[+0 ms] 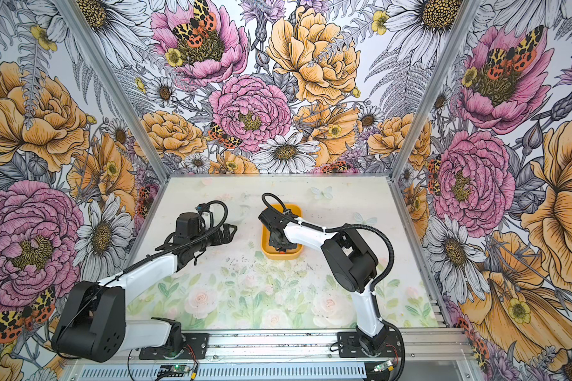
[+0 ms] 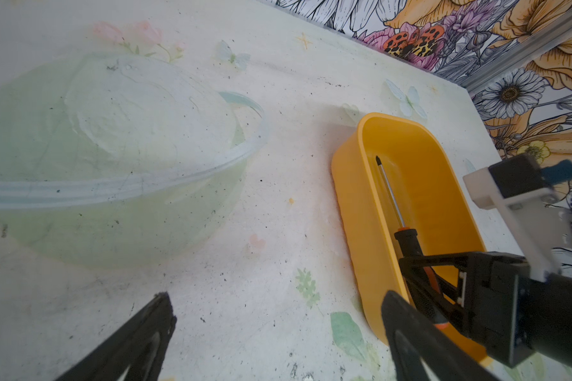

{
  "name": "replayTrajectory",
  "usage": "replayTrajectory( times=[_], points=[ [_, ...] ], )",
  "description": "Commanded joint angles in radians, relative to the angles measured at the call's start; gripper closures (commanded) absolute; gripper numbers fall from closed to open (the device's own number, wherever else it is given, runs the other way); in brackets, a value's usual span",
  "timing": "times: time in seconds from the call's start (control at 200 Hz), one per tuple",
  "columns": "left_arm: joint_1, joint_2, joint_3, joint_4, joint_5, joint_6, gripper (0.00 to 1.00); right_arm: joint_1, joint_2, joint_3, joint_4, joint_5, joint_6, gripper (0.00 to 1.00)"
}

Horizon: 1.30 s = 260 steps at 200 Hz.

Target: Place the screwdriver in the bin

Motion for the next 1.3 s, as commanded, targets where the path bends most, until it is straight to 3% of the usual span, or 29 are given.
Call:
replayTrajectory(
  times=[0.0, 0.661, 1.036, 1.296],
  points=[
    [-0.008, 0.011, 0.002, -0.001, -0.014, 0.009, 0.01, -0.008, 0.013, 0.033, 0.002, -0.001, -0.01, 0.96],
    [-0.014, 0.043, 0.027, 0.001, 0.009, 0.02, 0.01, -0.022, 0.021, 0.047, 0.002, -0.012, -0.052, 0.55],
    [-0.018, 0.05, 0.034, 0.001, 0.005, 0.024, 0.01, -0.035, -0.062, 0.054, -0.018, -0.025, -0.101, 0.44],
    [-0.018, 0.052, 0.032, 0.001, 0.006, 0.027, 0.01, -0.037, -0.142, 0.031, -0.026, -0.058, -0.219, 0.41]
  ],
)
